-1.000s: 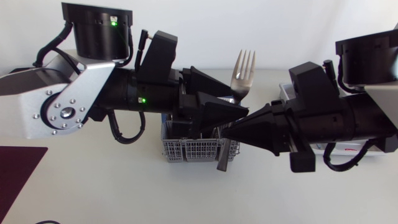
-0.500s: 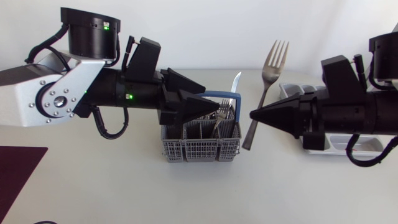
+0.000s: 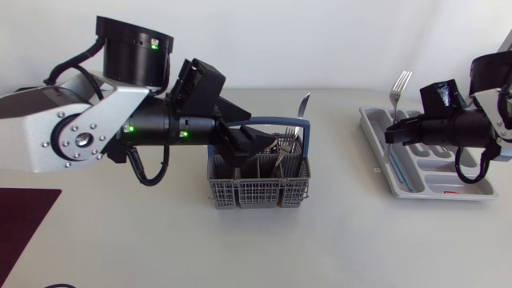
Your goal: Sort the cutlery from the basket into the organizer compartments.
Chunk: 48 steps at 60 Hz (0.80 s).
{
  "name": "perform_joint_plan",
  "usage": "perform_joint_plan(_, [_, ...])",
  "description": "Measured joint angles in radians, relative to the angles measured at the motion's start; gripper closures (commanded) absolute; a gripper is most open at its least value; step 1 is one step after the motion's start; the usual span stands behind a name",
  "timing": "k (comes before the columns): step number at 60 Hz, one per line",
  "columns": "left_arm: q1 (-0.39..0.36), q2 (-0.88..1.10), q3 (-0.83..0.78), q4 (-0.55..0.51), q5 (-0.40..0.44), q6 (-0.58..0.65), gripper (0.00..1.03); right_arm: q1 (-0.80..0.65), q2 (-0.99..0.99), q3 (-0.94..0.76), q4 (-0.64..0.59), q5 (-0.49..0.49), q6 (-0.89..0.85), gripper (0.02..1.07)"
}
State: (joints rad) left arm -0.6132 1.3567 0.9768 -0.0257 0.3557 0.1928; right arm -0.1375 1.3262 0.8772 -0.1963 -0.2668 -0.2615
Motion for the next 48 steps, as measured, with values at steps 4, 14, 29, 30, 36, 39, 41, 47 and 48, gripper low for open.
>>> perform_joint_plan(4, [-0.021,0.0,0.0,0.0,-0.06,0.014,0.1,-0.017,0.057,0.037,0.035,0.061,-0.009,1.01])
perform_joint_plan(14, [-0.069,0.018,0.0,0.0,-0.161,0.043,0.1,-0.043,0.201,0.14,0.105,0.192,-0.029,1.01])
perform_joint_plan(29, [-0.102,0.049,0.0,0.0,-0.212,0.071,0.1,-0.09,0.436,0.305,0.149,0.364,-0.039,1.01])
perform_joint_plan(30, [-0.104,0.05,0.0,0.0,-0.213,0.071,0.1,-0.093,0.451,0.317,0.149,0.374,-0.039,1.01])
perform_joint_plan(36, [-0.114,0.056,0.0,-0.002,-0.22,0.071,0.1,-0.114,0.538,0.394,0.149,0.435,-0.039,1.01])
perform_joint_plan(39, [-0.117,0.059,0.0,-0.003,-0.227,0.074,0.1,-0.122,0.575,0.43,0.149,0.458,-0.039,1.01])
perform_joint_plan(41, [-0.121,0.062,0.0,-0.004,-0.232,0.074,0.1,-0.128,0.595,0.451,0.148,0.469,-0.039,1.01])
perform_joint_plan(47, [-0.132,0.07,0.0,-0.008,-0.238,0.074,0.1,-0.147,0.669,0.537,0.143,0.505,-0.039,1.01])
perform_joint_plan(48, [-0.134,0.071,0.0,-0.008,-0.238,0.074,0.1,-0.149,0.679,0.549,0.141,0.508,-0.039,1.01])
